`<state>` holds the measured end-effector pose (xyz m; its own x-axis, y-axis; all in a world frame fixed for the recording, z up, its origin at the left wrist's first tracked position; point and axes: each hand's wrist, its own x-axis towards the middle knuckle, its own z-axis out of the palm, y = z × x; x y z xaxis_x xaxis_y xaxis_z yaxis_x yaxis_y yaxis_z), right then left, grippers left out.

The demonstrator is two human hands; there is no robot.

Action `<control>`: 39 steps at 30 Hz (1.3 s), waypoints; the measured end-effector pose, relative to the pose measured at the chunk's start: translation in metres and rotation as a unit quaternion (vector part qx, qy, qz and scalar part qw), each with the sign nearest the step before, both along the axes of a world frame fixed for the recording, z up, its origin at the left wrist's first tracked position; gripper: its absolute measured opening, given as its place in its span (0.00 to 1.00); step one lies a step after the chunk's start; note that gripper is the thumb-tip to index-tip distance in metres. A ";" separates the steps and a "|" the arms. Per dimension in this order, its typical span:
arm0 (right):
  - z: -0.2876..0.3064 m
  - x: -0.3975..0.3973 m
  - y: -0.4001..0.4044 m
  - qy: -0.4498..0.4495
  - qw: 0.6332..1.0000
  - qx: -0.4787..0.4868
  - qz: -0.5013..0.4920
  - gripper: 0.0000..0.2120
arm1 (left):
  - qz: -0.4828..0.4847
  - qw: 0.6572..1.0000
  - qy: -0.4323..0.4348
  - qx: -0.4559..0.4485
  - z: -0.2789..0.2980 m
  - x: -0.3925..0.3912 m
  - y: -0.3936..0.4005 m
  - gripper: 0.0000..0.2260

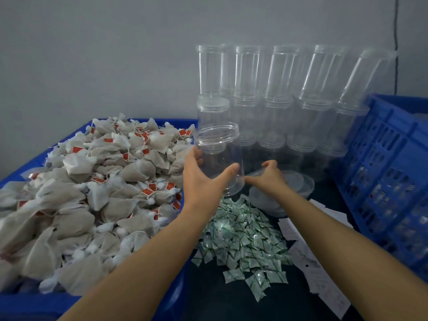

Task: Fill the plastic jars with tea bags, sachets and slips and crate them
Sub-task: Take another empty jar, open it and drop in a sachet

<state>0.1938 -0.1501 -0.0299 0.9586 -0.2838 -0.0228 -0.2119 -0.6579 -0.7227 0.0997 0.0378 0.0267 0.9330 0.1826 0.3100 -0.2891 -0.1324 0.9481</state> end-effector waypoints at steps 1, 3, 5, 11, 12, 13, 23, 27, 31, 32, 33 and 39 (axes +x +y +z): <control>-0.002 0.006 0.003 0.014 0.999 -0.039 0.000 0.44 | 0.000 1.000 0.009 -0.002 -0.001 0.002 0.000 0.34; -0.004 0.016 0.010 0.038 0.993 -0.108 0.009 0.46 | -0.002 1.000 0.023 0.001 -0.004 0.006 0.001 0.34; -0.007 0.024 0.017 0.070 0.985 -0.155 0.018 0.50 | -0.003 0.999 0.035 0.007 -0.006 0.010 0.001 0.34; -0.009 0.033 0.027 0.144 0.959 -0.243 0.039 0.64 | -0.031 0.996 0.078 0.022 -0.013 0.015 0.000 0.35; -0.010 0.033 0.027 0.159 0.954 -0.250 0.041 0.64 | -0.035 0.996 0.082 0.023 -0.014 0.015 0.000 0.34; -0.012 0.033 0.027 0.170 0.950 -0.258 0.042 0.61 | -0.037 0.995 0.085 0.023 -0.014 0.016 0.000 0.35; 0.039 -0.013 0.029 -0.106 0.973 0.195 0.067 0.08 | -0.031 0.997 0.070 0.032 -0.011 0.015 -0.002 0.41; 0.046 -0.053 0.034 -0.128 0.933 0.299 0.154 0.11 | -0.038 0.997 0.041 0.048 -0.009 0.011 -0.003 0.39; 0.040 -0.076 0.030 -0.114 0.940 0.250 0.204 0.35 | -0.089 0.991 0.005 0.101 -0.004 0.003 -0.003 0.36; 0.039 -0.081 0.030 -0.112 0.941 0.247 0.202 0.44 | -0.103 0.987 0.001 0.126 0.000 0.002 -0.002 0.36; 0.038 -0.086 0.030 -0.113 0.942 0.250 0.192 0.51 | -0.123 0.981 0.001 0.151 0.004 0.000 0.000 0.36; 0.030 -0.124 0.046 -0.118 0.945 0.255 0.166 0.52 | -0.200 0.917 0.052 0.343 0.047 0.009 0.062 0.23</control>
<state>0.0698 -0.1043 0.0004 0.9885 0.0245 0.1494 0.1511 -0.2132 -0.9653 0.1092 0.0999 0.0741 0.9140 -0.3843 0.1301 -0.3573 -0.6104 0.7069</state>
